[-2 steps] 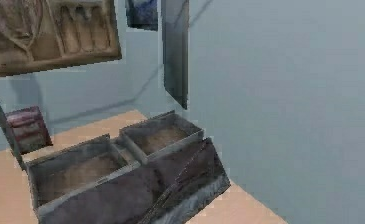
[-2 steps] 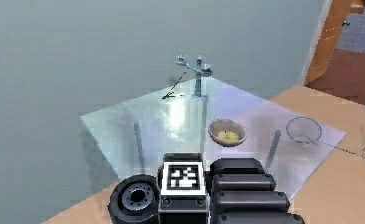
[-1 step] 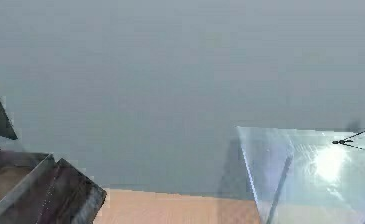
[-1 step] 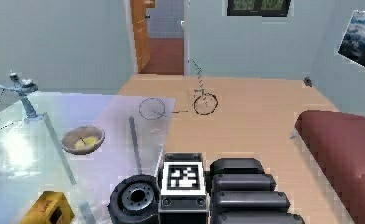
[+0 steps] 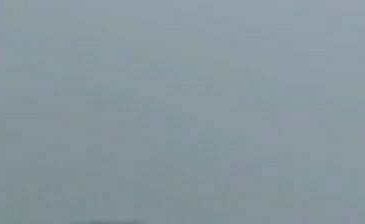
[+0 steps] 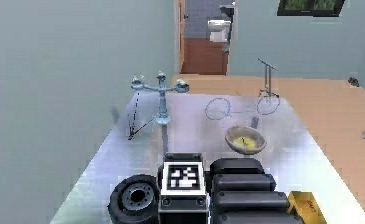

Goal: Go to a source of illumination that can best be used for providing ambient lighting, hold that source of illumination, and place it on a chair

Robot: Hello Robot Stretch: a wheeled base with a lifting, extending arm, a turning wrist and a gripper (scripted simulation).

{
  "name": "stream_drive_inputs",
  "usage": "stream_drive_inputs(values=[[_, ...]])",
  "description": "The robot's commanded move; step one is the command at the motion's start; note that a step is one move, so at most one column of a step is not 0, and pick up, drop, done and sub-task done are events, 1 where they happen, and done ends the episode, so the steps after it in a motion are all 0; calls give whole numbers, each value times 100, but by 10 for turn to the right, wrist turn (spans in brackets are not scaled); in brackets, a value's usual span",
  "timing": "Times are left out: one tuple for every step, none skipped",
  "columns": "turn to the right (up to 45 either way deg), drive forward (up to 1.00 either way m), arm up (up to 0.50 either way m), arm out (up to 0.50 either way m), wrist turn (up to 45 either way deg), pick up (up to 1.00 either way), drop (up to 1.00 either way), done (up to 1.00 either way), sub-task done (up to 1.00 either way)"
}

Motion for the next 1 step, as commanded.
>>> stream_drive_inputs(values=[[180,0,0,0,0,0,0,0,0]])
